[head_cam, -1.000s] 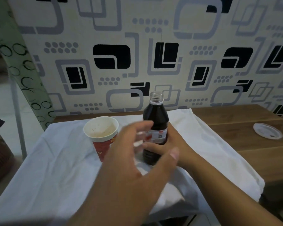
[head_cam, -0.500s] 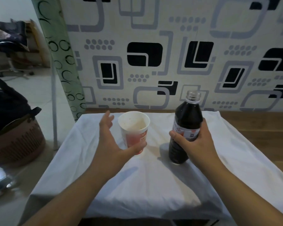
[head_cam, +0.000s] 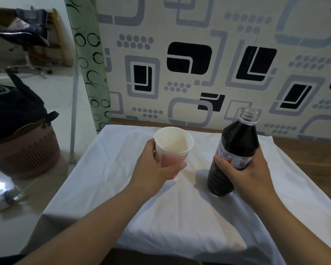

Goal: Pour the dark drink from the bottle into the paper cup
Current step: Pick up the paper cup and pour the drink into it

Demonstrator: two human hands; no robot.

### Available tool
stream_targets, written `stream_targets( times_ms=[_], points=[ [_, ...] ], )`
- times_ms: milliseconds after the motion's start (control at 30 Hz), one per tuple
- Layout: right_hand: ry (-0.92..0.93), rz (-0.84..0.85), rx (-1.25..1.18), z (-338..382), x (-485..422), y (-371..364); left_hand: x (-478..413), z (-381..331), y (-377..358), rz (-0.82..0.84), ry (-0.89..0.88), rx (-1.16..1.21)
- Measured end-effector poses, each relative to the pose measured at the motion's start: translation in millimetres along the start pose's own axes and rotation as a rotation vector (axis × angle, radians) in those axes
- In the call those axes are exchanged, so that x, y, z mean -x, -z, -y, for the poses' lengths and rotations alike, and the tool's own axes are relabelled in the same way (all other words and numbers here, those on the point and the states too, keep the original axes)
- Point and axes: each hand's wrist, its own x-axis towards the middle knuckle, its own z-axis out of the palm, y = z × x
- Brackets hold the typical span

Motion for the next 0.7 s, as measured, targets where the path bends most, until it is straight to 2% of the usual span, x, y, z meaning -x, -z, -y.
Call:
stream_targets(
  times_ms=[333,700],
  points=[
    [0.041,0.052,0.078,9.3,1.4,7.3,4.4,-11.8,8.9,0.05,-0.074,-0.043],
    [0.073,0.233,0.142,29.9,18.4,17.3,18.9,-19.0,34.7,0.041,-0.174,-0.113]
  ],
)
